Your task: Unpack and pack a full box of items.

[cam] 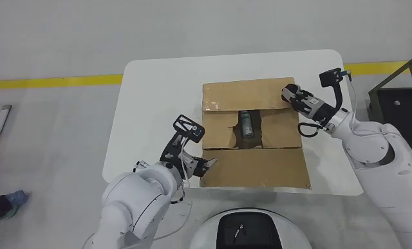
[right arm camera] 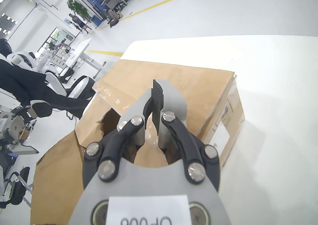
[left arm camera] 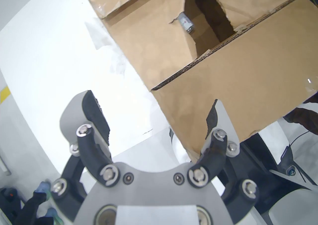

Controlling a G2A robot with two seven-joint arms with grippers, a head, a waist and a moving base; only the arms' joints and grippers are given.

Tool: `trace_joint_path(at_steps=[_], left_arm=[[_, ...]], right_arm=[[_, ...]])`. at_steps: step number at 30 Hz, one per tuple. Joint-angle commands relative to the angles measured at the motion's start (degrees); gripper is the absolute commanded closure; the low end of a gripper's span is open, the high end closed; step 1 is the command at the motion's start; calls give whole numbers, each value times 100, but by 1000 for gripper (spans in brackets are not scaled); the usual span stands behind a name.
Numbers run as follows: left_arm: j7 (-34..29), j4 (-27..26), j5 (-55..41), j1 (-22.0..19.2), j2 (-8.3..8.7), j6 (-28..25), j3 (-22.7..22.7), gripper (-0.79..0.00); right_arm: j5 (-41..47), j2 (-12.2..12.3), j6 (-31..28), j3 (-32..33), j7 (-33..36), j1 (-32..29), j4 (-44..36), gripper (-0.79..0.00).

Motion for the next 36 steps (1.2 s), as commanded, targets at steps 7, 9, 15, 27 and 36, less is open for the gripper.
trace_joint_path(at_steps=[7, 9, 15, 27, 36], left_arm=[[164, 212, 278, 735, 72, -43, -255, -785], [204, 292, 277, 805, 77, -121, -162, -785], [208, 387, 408, 814, 67, -79, 153, -785], [6, 246, 920, 849, 78, -16, 364, -785], [-21, -81, 1714, 1035, 79, 474, 230, -785]], right_arm=[[-50, -2, -5, -80, -63, -31, 72, 0], [-64, 0, -6, -89, -70, -24, 83, 0], [-155, 1, -56, -119, -189, -69, 62, 0], [7, -4, -242, -146, -347, -93, 91, 0], [114, 17, -434, -41, -416, -188, -14, 0]])
